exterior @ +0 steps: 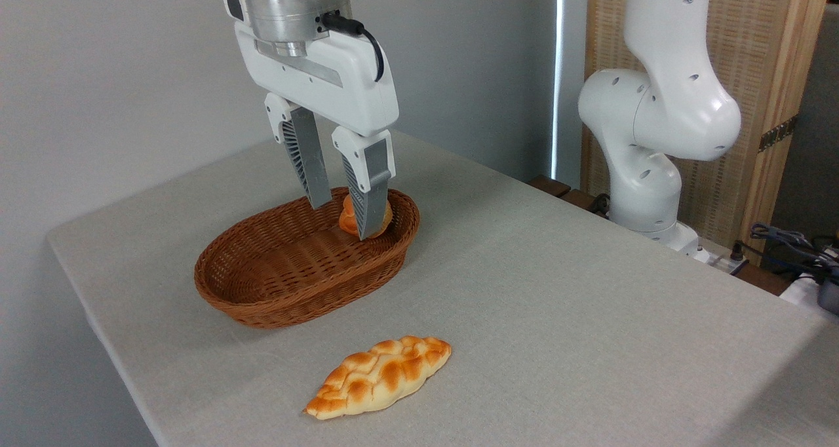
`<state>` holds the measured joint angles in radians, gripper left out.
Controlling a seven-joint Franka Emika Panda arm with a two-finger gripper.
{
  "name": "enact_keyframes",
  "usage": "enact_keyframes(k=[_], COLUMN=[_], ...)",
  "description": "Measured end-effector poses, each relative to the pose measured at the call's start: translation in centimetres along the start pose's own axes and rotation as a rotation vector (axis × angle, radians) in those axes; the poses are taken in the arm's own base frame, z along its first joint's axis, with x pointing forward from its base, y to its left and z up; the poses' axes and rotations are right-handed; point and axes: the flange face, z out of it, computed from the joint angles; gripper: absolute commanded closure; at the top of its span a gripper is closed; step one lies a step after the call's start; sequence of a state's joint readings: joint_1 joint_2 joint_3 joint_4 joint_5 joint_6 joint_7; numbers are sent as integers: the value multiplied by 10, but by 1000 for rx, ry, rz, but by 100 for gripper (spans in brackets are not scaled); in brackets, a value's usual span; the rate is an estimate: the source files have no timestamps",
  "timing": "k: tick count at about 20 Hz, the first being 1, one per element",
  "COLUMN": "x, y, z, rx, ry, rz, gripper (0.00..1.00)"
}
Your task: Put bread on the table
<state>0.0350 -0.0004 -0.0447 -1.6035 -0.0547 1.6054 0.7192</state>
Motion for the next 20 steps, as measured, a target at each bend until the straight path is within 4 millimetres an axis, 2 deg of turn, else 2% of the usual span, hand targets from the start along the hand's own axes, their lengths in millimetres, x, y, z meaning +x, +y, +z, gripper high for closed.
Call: enact_keyframes(k=[20], x=[2], y=[2], z=[0], rx=[-4], ry=[4], rz=[34], gripper=[0])
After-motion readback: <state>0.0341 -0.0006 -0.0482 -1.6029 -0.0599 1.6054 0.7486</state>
